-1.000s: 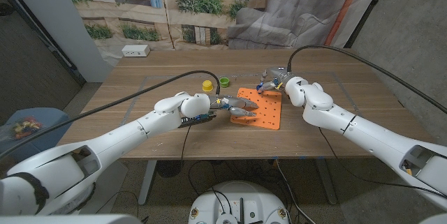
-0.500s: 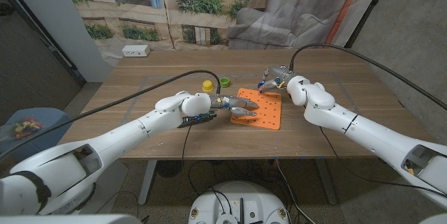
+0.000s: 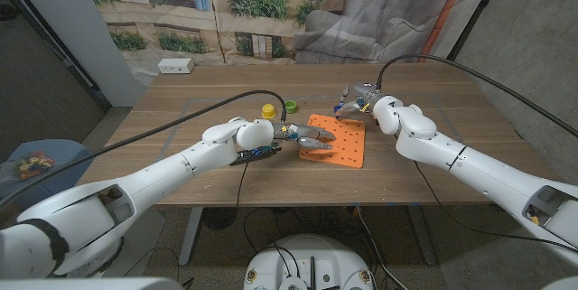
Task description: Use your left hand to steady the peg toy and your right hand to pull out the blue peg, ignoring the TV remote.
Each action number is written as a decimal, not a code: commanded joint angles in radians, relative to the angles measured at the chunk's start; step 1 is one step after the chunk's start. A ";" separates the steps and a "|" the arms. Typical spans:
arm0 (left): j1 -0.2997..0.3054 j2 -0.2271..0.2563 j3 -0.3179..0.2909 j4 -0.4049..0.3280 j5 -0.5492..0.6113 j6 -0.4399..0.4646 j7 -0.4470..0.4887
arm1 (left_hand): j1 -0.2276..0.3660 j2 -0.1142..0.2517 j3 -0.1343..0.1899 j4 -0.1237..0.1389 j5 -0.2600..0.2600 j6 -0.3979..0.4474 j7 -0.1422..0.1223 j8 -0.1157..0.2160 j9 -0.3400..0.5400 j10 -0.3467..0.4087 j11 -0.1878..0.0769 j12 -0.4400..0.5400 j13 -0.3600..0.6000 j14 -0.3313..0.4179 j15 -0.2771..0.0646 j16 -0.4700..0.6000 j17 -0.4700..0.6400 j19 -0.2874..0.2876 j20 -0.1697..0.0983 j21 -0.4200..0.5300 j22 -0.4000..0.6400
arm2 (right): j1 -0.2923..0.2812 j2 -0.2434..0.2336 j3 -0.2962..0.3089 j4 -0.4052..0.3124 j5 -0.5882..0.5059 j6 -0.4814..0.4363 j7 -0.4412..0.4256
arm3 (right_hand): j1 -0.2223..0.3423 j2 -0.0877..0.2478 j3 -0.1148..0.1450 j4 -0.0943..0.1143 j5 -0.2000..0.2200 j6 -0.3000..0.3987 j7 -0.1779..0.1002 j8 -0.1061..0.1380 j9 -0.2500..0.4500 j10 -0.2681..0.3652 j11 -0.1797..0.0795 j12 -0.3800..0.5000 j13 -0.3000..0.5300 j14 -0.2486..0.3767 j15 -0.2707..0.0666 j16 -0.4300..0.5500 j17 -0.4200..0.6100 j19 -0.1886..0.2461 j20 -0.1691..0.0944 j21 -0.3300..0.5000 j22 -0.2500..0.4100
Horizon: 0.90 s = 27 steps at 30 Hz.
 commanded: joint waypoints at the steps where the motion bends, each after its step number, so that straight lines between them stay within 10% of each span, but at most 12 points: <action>1: -0.008 -0.002 0.003 0.005 -0.001 0.002 -0.010 | 0.014 0.085 0.007 0.001 0.002 0.008 0.004 0.000 0.003 0.007 0.001 0.005 0.003 0.023 -0.051 0.009 0.002 0.026 -0.152 0.008 0.005 | -0.004 -0.020 0.024 -0.041 0.032 -0.008 0.009 | 0.013 0.025 0.007 0.008 0.005 0.047 -0.051 -0.005 0.000 -0.002 0.008 -0.004 -0.001 0.003 0.005 0.002 0.001 0.003 0.006 -0.002 0.005; 27: 0.018 0.026 -0.018 -0.066 0.032 0.029 0.018 | 0.014 0.085 0.010 0.000 0.002 0.008 0.001 0.000 0.003 0.006 0.003 0.004 0.003 0.024 -0.052 0.008 0.002 0.030 -0.147 0.007 0.005 | -0.032 -0.096 0.072 -0.145 0.040 -0.078 0.038 | 0.005 0.027 0.002 0.007 0.007 0.025 -0.051 -0.024 -0.014 -0.004 0.012 -0.012 -0.001 -0.008 0.005 -0.003 0.003 -0.009 0.008 -0.009 0.006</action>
